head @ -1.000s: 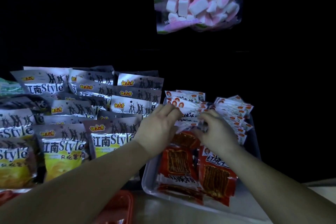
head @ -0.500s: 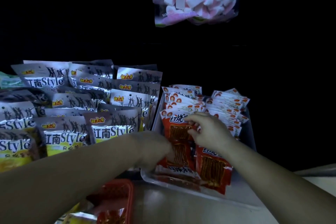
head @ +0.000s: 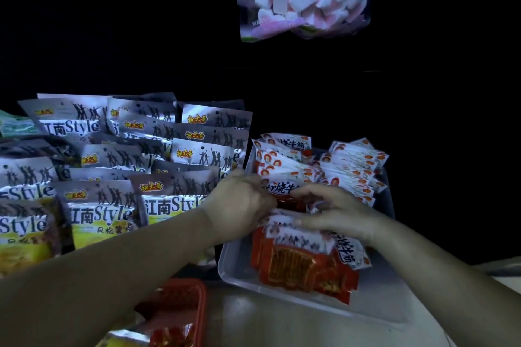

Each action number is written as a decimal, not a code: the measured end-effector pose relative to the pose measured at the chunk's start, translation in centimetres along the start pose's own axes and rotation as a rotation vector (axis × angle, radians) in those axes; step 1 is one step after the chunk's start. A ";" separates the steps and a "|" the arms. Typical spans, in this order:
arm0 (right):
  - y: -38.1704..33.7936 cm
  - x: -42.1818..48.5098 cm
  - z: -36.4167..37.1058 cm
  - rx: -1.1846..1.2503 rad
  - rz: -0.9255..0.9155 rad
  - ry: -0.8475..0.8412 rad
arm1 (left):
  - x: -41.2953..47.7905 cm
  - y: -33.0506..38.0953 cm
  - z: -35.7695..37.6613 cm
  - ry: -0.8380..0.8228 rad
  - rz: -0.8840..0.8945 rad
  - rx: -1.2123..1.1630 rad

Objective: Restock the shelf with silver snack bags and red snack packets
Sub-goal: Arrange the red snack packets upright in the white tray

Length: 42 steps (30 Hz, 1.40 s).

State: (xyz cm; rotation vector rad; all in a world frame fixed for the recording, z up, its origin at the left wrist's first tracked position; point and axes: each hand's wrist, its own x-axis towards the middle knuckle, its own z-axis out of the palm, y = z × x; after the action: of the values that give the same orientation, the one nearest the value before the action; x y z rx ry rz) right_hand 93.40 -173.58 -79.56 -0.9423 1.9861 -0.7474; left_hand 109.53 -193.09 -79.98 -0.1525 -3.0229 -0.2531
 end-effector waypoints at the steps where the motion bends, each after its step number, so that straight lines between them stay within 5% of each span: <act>1: -0.1 0.0 0.1 0.008 -0.001 0.012 | 0.1 -0.2 -0.4 0.043 -0.041 0.026; 7: -0.8 0.9 2.3 -0.212 0.076 0.208 | 0.1 -0.9 0.0 0.084 -0.228 -0.140; 11: -1.4 1.9 3.3 -0.259 0.078 0.303 | -0.8 0.1 -0.2 0.320 -0.220 -0.179; 15: -1.5 1.9 2.9 -0.261 0.017 0.241 | -1.3 3.4 1.7 -0.082 0.046 -0.104; 18: -1.1 0.8 1.0 -0.144 0.079 0.175 | -0.8 4.2 2.3 -0.265 -0.043 0.022; 20: -0.2 -0.6 -0.3 -0.116 0.066 0.313 | -0.4 4.5 2.1 -0.295 -0.052 0.126; 23: 0.6 -3.4 -1.9 -0.638 0.126 0.455 | -0.4 4.8 2.3 -0.327 -0.044 0.179; 27: 1.4 -5.8 -1.2 -0.862 0.363 0.292 | -0.6 4.7 2.2 -0.316 -0.062 0.150; 33: 3.4 -6.6 -0.2 -0.821 0.213 0.408 | -1.0 4.8 1.7 -0.318 -0.076 0.099; 37: 4.1 -7.0 0.3 -0.776 -0.160 0.520 | -1.2 4.5 1.7 -0.302 -0.071 0.089; 42: 2.3 -5.0 2.5 -0.122 -0.051 0.327 | -1.5 3.5 1.7 -0.197 -0.052 0.044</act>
State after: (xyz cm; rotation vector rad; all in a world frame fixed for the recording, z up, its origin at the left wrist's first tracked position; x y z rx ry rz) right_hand 96.79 -168.67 -80.54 -0.9952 2.3210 -0.8607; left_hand 111.23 -189.47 -81.29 -0.1013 -3.2288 -0.1854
